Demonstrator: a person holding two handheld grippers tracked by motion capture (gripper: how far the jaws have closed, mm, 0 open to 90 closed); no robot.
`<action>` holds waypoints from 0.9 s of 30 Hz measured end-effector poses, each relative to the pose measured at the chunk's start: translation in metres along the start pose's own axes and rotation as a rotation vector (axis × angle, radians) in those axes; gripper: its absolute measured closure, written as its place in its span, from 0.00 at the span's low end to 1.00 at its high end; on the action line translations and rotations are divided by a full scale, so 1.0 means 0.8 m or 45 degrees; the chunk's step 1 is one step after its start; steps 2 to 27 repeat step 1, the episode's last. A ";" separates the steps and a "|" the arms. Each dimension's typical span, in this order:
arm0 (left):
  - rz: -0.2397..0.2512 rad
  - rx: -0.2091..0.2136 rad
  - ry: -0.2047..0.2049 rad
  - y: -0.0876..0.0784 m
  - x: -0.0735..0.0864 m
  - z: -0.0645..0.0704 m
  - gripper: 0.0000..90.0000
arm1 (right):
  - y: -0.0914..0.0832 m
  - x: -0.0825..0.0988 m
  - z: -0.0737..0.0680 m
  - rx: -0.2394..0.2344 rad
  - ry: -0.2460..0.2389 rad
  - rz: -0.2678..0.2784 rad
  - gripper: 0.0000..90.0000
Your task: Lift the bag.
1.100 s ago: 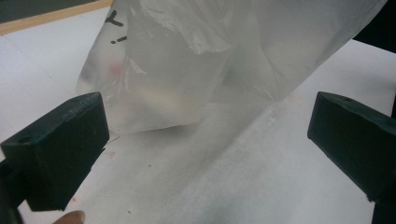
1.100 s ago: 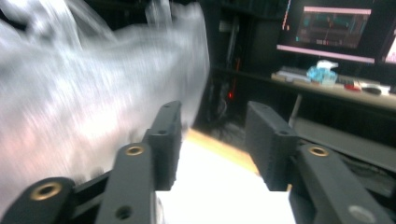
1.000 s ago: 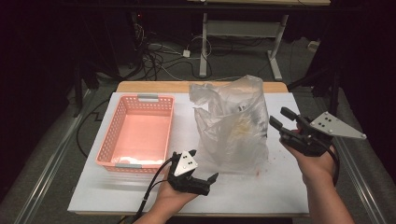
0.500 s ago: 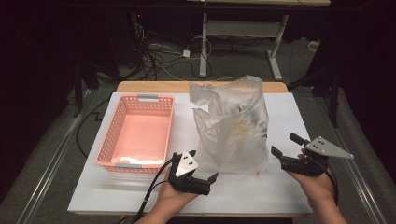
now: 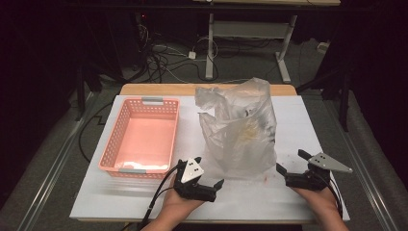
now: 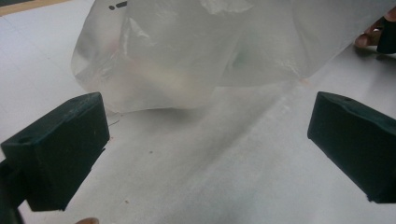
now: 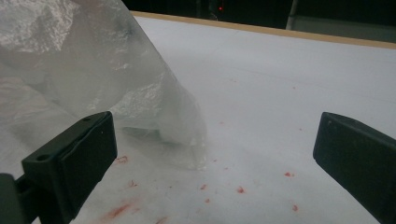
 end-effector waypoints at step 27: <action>0.005 -0.002 -0.003 0.000 0.000 0.000 0.00 | -0.001 0.000 0.000 0.002 0.007 0.002 0.00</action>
Point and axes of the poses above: each handheld gripper's, and its own axes: y roughly forward along the jaws, x roughly out of its underside, z roughly to its right, the point moved 6 cm from there along y, roughly forward along the jaws, and after that the axes turned 2 degrees about -z, right-handed, at the moved point
